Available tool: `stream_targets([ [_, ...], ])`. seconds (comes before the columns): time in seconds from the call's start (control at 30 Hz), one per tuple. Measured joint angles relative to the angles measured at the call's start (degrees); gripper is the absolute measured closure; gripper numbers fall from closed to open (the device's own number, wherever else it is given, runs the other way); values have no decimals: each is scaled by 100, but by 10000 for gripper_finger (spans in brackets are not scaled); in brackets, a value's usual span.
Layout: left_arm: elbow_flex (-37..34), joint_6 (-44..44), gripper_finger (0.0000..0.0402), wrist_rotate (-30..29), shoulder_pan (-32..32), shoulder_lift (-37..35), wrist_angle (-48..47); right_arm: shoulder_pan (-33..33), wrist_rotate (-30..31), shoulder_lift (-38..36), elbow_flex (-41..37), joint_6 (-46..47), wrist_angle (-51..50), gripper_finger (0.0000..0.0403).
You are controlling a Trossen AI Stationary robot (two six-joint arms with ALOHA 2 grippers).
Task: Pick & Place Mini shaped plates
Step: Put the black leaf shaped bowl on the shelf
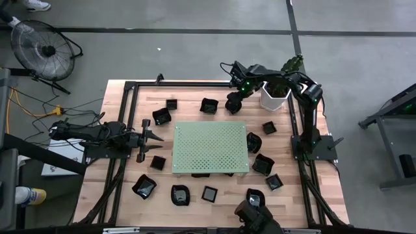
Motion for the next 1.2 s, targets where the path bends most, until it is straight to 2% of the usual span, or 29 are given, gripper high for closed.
stream_targets([
  [0.13,0,0,291,0,0,0,-2,0,33,22,2,4,27,209],
  [0.47,0,0,291,0,0,-2,0,-51,-55,26,-517,53,483,237],
  [0.67,0,0,291,0,0,-1,0,-74,-106,26,-559,54,597,258],
  [0.87,0,0,291,0,0,-2,0,-74,-204,28,-481,20,625,304],
  [1.1,0,0,291,0,0,-2,0,-76,-295,26,-472,2,604,387],
  [1.2,0,0,291,1,-2,0,-2,-81,-329,24,-470,2,607,397],
])
